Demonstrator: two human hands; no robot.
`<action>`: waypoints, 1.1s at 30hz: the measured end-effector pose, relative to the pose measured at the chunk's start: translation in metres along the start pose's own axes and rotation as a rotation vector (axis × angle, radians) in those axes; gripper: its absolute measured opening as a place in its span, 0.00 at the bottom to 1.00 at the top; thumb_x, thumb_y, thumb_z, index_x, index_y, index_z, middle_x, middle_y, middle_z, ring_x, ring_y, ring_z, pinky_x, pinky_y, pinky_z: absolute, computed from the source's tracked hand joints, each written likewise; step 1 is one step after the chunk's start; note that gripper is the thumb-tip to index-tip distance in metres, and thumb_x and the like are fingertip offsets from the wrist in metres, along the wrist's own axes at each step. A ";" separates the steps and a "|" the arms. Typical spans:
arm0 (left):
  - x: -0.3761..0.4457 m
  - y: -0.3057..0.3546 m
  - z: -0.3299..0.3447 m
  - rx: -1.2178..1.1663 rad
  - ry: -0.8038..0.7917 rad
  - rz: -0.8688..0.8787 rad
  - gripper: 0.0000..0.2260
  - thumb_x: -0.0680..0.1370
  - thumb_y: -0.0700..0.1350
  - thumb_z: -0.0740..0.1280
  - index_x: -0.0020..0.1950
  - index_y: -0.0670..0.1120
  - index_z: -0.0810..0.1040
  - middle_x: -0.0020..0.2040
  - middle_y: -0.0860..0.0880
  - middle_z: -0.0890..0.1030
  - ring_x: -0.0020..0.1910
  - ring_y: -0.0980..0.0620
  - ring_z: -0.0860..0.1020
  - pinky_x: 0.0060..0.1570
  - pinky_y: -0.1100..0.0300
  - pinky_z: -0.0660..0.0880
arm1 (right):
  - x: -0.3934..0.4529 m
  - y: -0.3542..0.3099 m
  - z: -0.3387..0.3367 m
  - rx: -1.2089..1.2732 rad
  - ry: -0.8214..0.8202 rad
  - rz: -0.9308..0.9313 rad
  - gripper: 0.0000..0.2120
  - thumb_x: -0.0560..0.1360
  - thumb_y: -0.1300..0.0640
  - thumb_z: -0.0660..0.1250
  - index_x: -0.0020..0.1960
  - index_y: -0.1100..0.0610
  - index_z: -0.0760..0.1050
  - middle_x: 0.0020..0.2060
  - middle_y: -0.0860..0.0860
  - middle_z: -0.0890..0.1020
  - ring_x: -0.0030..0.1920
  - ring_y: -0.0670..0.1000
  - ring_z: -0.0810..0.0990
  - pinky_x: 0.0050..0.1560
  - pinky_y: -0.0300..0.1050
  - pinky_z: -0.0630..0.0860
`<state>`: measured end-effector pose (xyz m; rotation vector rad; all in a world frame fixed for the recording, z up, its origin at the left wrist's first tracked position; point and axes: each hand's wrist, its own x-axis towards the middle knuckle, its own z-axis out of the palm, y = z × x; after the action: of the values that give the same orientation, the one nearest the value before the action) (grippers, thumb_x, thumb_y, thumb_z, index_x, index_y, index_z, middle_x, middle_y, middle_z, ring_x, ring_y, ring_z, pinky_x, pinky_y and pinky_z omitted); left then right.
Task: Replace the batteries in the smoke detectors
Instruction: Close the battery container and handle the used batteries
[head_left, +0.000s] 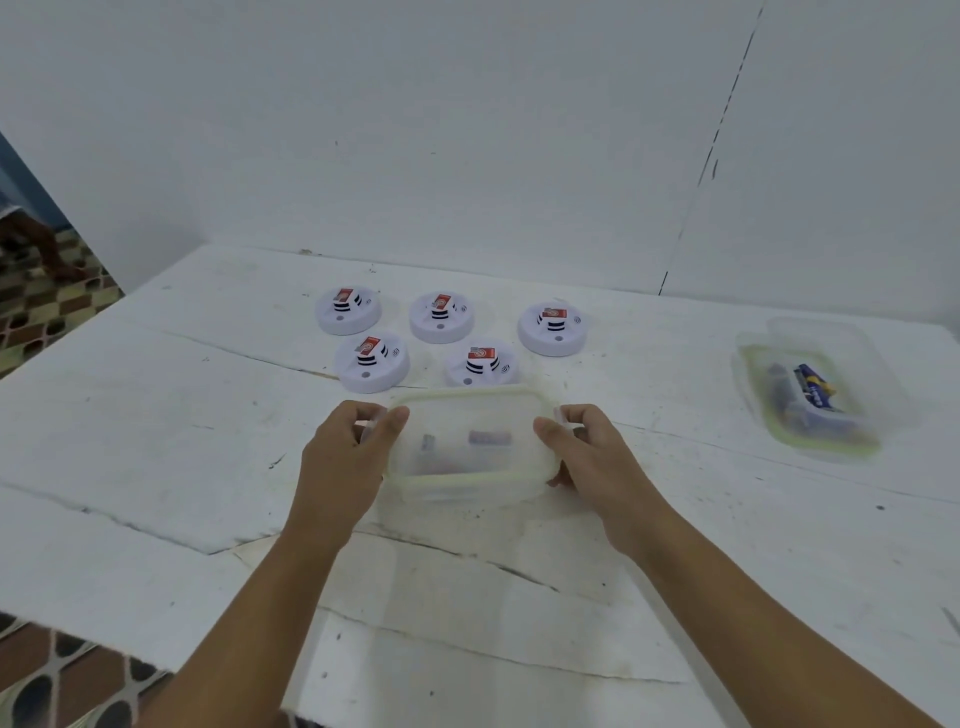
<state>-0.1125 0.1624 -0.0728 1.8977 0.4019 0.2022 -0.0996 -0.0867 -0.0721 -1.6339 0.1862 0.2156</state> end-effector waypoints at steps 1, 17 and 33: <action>-0.001 0.000 0.000 -0.001 -0.003 0.003 0.13 0.78 0.61 0.71 0.52 0.53 0.80 0.46 0.47 0.84 0.45 0.44 0.84 0.49 0.42 0.82 | 0.001 0.000 0.001 -0.011 -0.002 0.005 0.10 0.81 0.46 0.69 0.58 0.49 0.76 0.47 0.54 0.84 0.37 0.48 0.80 0.52 0.53 0.80; -0.022 0.007 -0.006 0.416 0.195 0.205 0.17 0.77 0.66 0.69 0.44 0.52 0.82 0.42 0.57 0.82 0.42 0.57 0.79 0.40 0.64 0.68 | -0.006 0.000 0.004 -0.169 -0.051 -0.056 0.14 0.85 0.45 0.60 0.55 0.44 0.84 0.48 0.46 0.86 0.43 0.46 0.80 0.50 0.45 0.80; -0.017 0.005 -0.013 -0.019 0.013 -0.062 0.09 0.75 0.53 0.77 0.47 0.49 0.88 0.32 0.60 0.83 0.27 0.63 0.75 0.39 0.63 0.71 | -0.016 -0.004 0.012 -0.172 -0.031 -0.111 0.16 0.87 0.48 0.57 0.50 0.44 0.82 0.47 0.51 0.85 0.36 0.39 0.78 0.43 0.40 0.76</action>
<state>-0.1316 0.1659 -0.0624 1.8631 0.4652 0.1772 -0.1146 -0.0748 -0.0649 -1.8051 0.0540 0.1753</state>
